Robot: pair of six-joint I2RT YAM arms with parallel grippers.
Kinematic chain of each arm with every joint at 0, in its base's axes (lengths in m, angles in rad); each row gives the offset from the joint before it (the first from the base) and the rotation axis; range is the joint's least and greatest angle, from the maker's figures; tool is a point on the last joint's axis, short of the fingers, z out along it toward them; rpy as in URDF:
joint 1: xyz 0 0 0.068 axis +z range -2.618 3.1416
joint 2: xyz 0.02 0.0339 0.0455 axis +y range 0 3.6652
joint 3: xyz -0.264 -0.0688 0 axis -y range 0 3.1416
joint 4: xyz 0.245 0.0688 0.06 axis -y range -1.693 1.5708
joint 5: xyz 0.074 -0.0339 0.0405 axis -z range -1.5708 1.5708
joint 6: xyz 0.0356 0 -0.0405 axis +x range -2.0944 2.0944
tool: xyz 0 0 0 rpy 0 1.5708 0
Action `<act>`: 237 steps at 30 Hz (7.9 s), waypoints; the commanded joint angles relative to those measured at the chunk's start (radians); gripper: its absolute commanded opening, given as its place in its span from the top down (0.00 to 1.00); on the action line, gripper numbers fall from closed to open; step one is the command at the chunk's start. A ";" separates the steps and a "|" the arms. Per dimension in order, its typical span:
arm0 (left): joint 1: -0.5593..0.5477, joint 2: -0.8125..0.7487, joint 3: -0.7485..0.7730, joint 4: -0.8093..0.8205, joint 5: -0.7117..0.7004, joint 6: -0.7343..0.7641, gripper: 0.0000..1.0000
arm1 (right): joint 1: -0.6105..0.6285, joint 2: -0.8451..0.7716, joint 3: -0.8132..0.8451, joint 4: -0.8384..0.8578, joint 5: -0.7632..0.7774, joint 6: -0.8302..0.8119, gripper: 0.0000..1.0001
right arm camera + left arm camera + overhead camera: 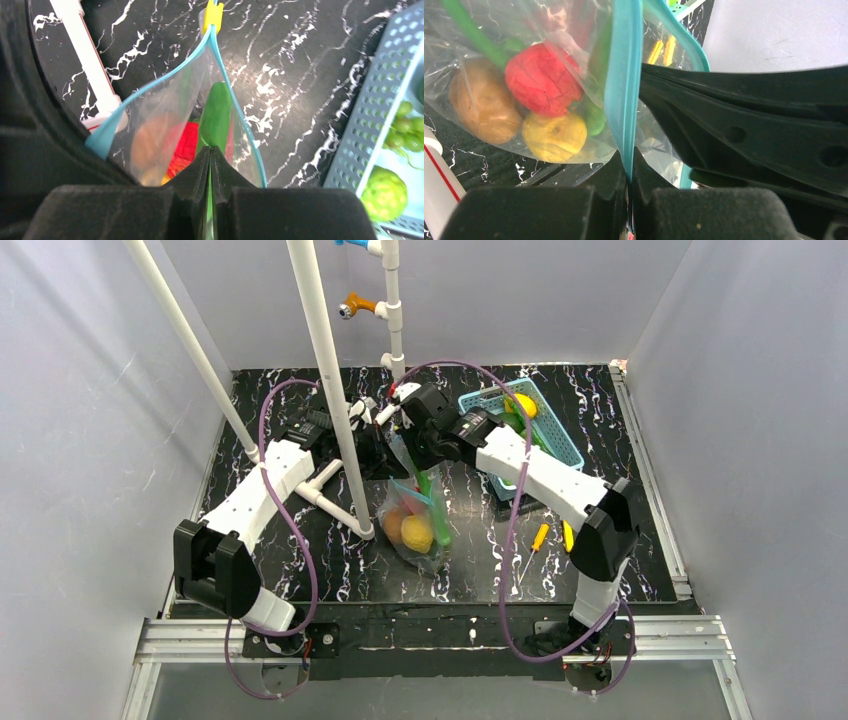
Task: Place the food in the zip-top bag and seal the zipper
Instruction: Place the fake vegetable in the zipper food storage bag, then pick up the fake vegetable from the bin, then place the fake vegetable in the zipper food storage bag.
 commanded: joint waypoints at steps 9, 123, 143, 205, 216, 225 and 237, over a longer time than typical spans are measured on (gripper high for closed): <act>-0.003 -0.058 -0.043 -0.014 0.020 0.021 1.00 | 0.008 0.124 0.116 0.050 -0.094 -0.038 0.92; -0.023 0.084 0.104 -0.062 0.047 0.037 1.00 | -0.793 -0.200 -0.104 0.352 -0.673 0.151 0.99; -0.024 0.052 0.096 -0.033 0.048 0.015 1.00 | -0.326 -0.403 -0.310 0.716 -0.719 0.481 0.99; -0.033 0.010 0.097 -0.036 0.005 0.074 1.00 | -0.248 -0.218 -0.672 1.560 -0.502 0.214 0.83; -0.033 -0.003 0.086 -0.043 0.004 0.085 1.00 | -0.246 -0.421 -0.639 1.372 -0.405 0.184 0.88; -0.033 -0.012 0.091 -0.043 0.010 0.085 1.00 | -0.231 -0.357 -0.684 1.504 -0.438 0.266 0.85; -0.033 -0.032 0.082 -0.046 0.007 0.095 1.00 | -0.167 -0.214 -0.791 1.732 -0.332 0.382 0.67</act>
